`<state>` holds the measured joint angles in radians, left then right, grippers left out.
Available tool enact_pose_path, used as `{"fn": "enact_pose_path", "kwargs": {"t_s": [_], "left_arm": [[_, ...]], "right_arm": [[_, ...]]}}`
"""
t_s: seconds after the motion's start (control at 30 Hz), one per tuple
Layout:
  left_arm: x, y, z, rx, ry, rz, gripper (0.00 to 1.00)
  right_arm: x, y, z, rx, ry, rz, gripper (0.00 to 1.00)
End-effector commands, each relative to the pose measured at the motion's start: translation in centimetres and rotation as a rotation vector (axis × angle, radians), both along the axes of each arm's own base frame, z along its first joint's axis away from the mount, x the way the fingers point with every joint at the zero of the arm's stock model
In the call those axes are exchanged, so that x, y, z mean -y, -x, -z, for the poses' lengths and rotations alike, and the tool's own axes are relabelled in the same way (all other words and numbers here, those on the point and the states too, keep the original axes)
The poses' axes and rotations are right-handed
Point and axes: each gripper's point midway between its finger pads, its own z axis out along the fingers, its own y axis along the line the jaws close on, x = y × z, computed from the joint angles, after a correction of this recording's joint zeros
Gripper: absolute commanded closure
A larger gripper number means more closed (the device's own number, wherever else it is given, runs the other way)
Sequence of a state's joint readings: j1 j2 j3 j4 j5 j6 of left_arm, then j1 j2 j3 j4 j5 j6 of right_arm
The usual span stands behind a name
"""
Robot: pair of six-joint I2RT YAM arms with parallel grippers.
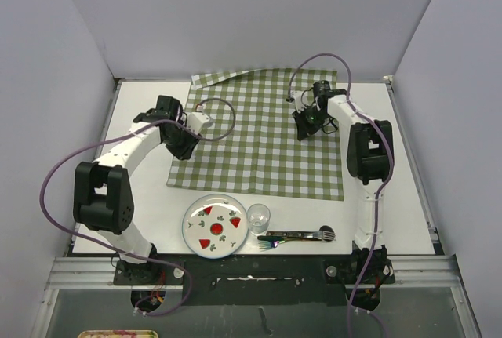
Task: Set the dinner table for one person
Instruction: Flatten out the napkin at the center of the board.
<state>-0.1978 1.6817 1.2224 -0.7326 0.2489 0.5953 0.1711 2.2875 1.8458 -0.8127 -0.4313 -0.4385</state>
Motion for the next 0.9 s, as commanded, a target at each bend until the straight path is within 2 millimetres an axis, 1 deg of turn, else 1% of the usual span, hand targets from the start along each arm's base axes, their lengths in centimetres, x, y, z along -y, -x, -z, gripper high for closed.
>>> {"fn": "enact_pose_path", "kwargs": {"t_s": [0.0, 0.03, 0.1, 0.2, 0.27, 0.33, 0.47, 0.53, 0.63, 0.7, 0.87], "left_arm": [[1.1, -4.6, -5.9, 0.211, 0.082, -0.047, 0.72], [1.2, -5.6, -5.8, 0.242, 0.092, -0.065, 0.72], [1.8, -6.8, -4.8, 0.255, 0.118, -0.068, 0.73], [2.4, -8.5, -1.6, 0.25, 0.126, -0.07, 0.76], [2.6, -10.3, -0.1, 0.264, 0.131, -0.076, 0.78], [2.7, -11.6, 1.3, 0.256, 0.138, -0.076, 0.78], [3.4, -13.4, 2.8, 0.239, 0.153, -0.061, 0.78], [3.7, -14.1, 3.1, 0.245, 0.153, -0.053, 0.78], [3.7, -14.5, 3.5, 0.227, 0.147, -0.05, 0.78], [3.7, -14.0, 3.7, 0.21, 0.147, -0.045, 0.78], [3.6, -11.3, 4.9, 0.152, 0.136, -0.015, 0.79]], "right_arm": [[-0.8, 0.6, -0.8, -0.001, -0.01, -0.032, 1.0], [-1.0, 0.7, -0.8, -0.005, -0.012, -0.033, 1.0], [-1.2, 1.0, -1.0, -0.01, -0.01, -0.037, 1.0], [-1.5, 1.6, -1.2, -0.021, 0.0, -0.048, 1.0], [-1.5, 2.0, -1.4, -0.027, 0.004, -0.049, 1.0], [-1.6, 2.5, -1.6, -0.035, 0.002, -0.047, 1.0], [-1.5, 3.6, -1.6, -0.057, 0.01, -0.049, 1.0], [-1.3, 4.1, -1.5, -0.065, 0.019, -0.05, 1.0], [-1.1, 4.6, -1.5, -0.077, 0.028, -0.055, 1.0], [-1.0, 4.8, -1.5, -0.084, 0.031, -0.055, 1.0], [-1.1, 4.7, -1.8, -0.08, 0.032, -0.058, 1.0]]}}
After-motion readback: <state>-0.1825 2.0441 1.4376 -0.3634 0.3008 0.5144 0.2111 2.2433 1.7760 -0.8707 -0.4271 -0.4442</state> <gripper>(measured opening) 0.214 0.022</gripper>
